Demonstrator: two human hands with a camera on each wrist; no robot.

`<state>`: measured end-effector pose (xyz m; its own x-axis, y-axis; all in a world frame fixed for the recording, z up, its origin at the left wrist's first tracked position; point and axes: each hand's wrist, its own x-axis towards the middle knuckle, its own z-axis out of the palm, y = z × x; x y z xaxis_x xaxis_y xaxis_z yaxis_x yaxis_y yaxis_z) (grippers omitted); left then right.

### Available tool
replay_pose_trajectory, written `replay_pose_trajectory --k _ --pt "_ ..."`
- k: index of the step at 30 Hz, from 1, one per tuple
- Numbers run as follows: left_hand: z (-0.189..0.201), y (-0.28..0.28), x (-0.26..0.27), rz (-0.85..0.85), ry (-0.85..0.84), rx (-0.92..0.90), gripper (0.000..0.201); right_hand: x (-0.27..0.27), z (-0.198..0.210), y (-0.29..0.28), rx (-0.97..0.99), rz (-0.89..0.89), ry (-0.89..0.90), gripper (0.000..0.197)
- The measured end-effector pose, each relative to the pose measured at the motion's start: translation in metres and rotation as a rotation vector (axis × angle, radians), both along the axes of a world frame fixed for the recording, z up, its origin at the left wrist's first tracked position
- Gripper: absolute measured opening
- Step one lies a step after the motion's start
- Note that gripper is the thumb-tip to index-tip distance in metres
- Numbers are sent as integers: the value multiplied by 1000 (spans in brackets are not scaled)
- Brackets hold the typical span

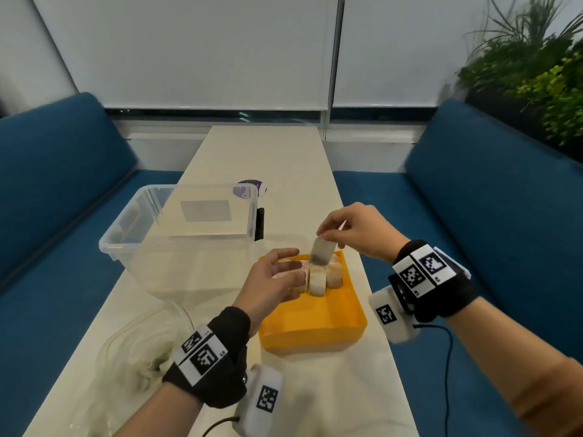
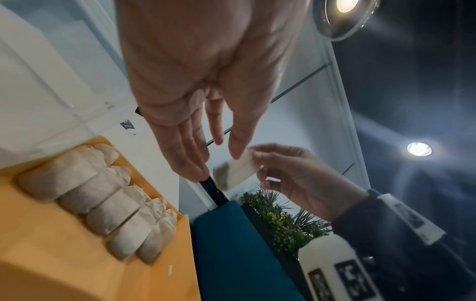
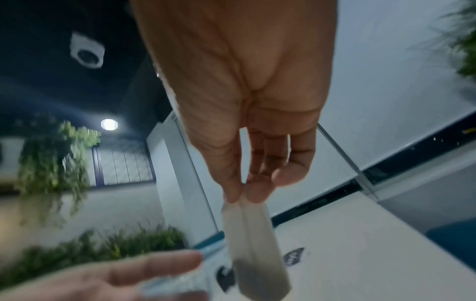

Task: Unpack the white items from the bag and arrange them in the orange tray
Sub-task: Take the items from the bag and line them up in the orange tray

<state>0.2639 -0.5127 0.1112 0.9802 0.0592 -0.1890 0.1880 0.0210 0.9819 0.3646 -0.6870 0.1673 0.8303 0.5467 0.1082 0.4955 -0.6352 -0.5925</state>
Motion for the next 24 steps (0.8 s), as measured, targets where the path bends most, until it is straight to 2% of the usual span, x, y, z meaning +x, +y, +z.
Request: replay_pose_trajectory --k 3,12,14,19,24 --pt "-4 -1 -6 30 25 10 31 13 -21 -6 -210 -22 -35 17" --pt "-14 19 -33 161 58 6 25 31 -87 1 -616 -2 105 16" --pt "-15 24 -40 189 55 10 24 35 -94 7 -668 -15 96 17" --pt "-15 34 -55 245 66 36 22 43 -101 20 -809 -72 -64 19" --pt "-17 42 -67 302 78 43 20 50 -102 27 -855 -99 -103 19"
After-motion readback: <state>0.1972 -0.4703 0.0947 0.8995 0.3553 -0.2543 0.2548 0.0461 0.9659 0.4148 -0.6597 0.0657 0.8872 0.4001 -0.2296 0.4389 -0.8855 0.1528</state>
